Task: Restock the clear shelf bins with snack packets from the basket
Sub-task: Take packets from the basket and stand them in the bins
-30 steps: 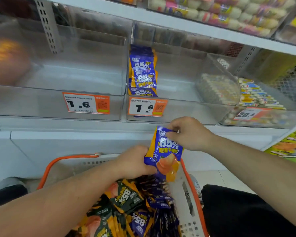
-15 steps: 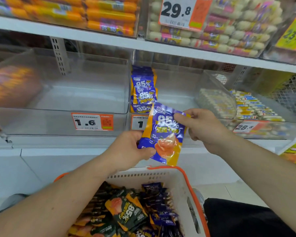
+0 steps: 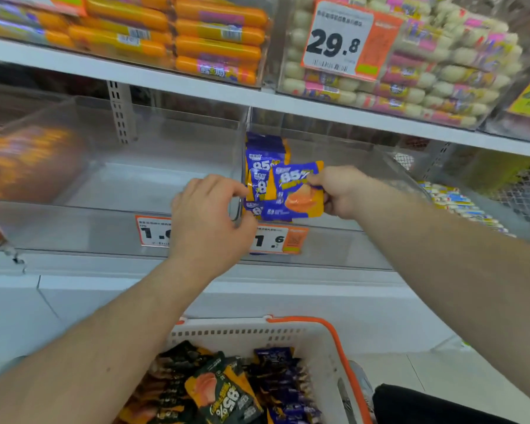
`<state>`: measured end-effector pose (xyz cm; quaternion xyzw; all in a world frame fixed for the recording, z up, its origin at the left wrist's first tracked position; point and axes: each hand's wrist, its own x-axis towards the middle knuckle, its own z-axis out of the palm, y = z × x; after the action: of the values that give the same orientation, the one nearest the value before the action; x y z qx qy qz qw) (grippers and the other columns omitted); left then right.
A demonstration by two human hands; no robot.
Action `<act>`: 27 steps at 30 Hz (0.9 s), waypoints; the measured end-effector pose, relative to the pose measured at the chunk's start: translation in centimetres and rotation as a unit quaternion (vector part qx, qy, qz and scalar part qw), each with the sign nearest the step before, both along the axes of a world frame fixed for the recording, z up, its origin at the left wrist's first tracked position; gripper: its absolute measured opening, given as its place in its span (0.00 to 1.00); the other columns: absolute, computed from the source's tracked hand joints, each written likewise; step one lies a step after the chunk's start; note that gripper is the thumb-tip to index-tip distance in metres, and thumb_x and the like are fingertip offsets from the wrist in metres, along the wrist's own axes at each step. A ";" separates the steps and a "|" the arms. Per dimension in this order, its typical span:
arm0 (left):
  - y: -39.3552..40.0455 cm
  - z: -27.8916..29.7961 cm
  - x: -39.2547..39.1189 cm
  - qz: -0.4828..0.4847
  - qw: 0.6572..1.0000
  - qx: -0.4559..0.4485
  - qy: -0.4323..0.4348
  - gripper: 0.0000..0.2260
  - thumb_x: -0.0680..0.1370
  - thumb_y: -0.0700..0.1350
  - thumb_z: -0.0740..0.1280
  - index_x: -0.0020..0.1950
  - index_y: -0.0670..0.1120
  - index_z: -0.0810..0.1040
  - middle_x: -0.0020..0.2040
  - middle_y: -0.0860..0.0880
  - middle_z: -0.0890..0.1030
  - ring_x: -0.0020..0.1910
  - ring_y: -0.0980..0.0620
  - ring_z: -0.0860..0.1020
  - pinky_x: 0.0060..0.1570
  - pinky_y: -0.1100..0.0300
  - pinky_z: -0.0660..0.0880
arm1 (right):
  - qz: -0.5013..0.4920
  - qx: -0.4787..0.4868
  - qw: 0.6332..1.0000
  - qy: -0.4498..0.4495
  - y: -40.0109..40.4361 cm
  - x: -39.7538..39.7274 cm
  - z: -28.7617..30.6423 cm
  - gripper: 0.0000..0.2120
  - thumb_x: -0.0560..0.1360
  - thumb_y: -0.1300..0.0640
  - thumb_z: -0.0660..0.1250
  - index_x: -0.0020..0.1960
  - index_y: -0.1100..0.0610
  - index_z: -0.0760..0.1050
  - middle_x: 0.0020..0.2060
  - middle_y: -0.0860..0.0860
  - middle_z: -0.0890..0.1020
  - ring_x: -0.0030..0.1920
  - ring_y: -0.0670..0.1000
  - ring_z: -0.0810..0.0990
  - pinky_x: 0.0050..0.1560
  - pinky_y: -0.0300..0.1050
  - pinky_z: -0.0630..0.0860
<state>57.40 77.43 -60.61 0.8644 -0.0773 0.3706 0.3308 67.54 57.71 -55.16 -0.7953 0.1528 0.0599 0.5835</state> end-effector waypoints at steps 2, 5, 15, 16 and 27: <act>0.4 -0.2 0.6 0.022 0.999 -0.002 0.031 0.16 0.69 0.52 0.64 0.51 0.46 0.80 0.50 0.49 0.81 0.51 0.42 0.77 0.52 0.48 0.70 | 0.036 -0.023 0.999 0.032 1.3 0.7 -1.4 0.02 0.79 0.60 0.65 0.48 0.56 0.76 0.38 0.56 0.80 0.33 0.51 0.74 0.40 0.43 0.76; 0.7 -0.9 1.1 0.030 0.995 -0.032 0.091 0.19 0.66 0.51 0.65 0.55 0.46 0.79 0.53 0.49 0.81 0.54 0.43 0.76 0.55 0.51 0.68 | 0.062 -0.083 0.992 0.068 3.8 1.0 -2.8 0.07 0.80 0.64 0.62 0.43 0.60 0.74 0.40 0.56 0.82 0.36 0.53 0.79 0.51 0.53 0.81; -0.1 -1.6 1.7 0.051 0.992 -0.017 0.116 0.16 0.71 0.47 0.70 0.58 0.50 0.77 0.56 0.54 0.79 0.58 0.49 0.75 0.53 0.57 0.57 | 0.145 -0.104 0.968 0.177 4.4 2.3 -4.3 0.06 0.77 0.59 0.70 0.45 0.57 0.74 0.29 0.52 0.78 0.27 0.50 0.77 0.29 0.40 0.76; -0.2 -1.6 1.8 0.053 0.991 -0.015 0.120 0.16 0.71 0.48 0.70 0.58 0.51 0.76 0.56 0.55 0.79 0.58 0.51 0.75 0.53 0.59 0.56 | 0.152 -0.101 0.966 0.181 4.3 2.4 -4.4 0.06 0.77 0.59 0.70 0.44 0.57 0.74 0.29 0.52 0.78 0.27 0.50 0.77 0.29 0.40 0.76; -0.3 -1.7 1.7 0.062 0.990 -0.010 0.126 0.15 0.70 0.49 0.71 0.55 0.52 0.75 0.53 0.57 0.79 0.54 0.53 0.76 0.48 0.60 0.52 | 0.180 -0.033 0.968 0.169 3.9 3.0 -5.1 0.06 0.73 0.60 0.74 0.48 0.57 0.79 0.41 0.57 0.85 0.39 0.56 0.83 0.42 0.51 0.79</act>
<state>59.11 77.12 -62.30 0.9038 0.0222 0.2793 0.3234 70.56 61.60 -60.22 -0.8069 0.1060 0.2925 0.5021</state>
